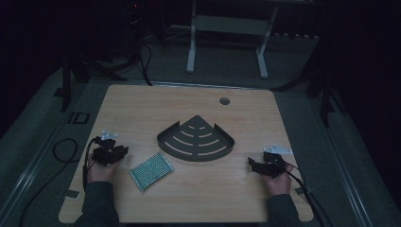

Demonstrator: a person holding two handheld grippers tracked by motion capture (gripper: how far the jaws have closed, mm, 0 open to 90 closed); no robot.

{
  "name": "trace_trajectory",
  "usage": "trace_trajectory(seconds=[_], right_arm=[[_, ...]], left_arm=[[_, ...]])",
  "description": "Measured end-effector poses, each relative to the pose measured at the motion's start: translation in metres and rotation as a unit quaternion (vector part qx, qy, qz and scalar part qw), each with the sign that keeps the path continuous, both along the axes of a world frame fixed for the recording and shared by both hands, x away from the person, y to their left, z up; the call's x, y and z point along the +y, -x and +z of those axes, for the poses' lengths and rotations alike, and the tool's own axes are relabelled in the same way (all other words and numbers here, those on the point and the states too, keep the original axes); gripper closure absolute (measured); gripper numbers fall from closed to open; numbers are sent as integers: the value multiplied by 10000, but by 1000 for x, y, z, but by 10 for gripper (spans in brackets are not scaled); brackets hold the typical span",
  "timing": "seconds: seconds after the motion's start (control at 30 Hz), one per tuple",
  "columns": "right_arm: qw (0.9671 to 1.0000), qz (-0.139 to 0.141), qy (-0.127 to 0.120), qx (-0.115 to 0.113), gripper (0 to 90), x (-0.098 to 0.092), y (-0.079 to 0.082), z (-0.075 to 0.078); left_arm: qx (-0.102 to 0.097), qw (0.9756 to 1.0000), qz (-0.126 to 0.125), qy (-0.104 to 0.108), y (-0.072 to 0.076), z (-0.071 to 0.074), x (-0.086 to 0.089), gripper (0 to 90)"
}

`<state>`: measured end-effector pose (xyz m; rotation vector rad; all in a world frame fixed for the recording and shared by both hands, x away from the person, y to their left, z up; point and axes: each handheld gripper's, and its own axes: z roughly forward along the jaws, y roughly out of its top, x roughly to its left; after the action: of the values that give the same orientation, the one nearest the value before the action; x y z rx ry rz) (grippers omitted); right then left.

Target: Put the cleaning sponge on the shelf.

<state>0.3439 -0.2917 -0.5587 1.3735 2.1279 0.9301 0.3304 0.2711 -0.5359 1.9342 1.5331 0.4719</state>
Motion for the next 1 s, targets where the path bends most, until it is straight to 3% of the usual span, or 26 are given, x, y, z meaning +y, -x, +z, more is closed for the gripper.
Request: trace_trajectory(seconds=[0.17,0.3,0.57,0.9,1.0], right_arm=[[10000,2,1,-1,246,0,0,0],[10000,2,3,1,246,0,0,0],[10000,1,3,0,246,0,0,0],[10000,0,2,1,246,0,0,0],[10000,0,1,1,246,0,0,0]], left_arm=[[-20,10000,-37,77,-1,3,-1,717],[-33,9998,-178,-30,-5,11,-6,701],[166,9984,-461,-284,-5,15,-13,667],[326,9963,-761,-243,1,28,-14,650],[358,9956,-808,-323,3,31,-16,651]])
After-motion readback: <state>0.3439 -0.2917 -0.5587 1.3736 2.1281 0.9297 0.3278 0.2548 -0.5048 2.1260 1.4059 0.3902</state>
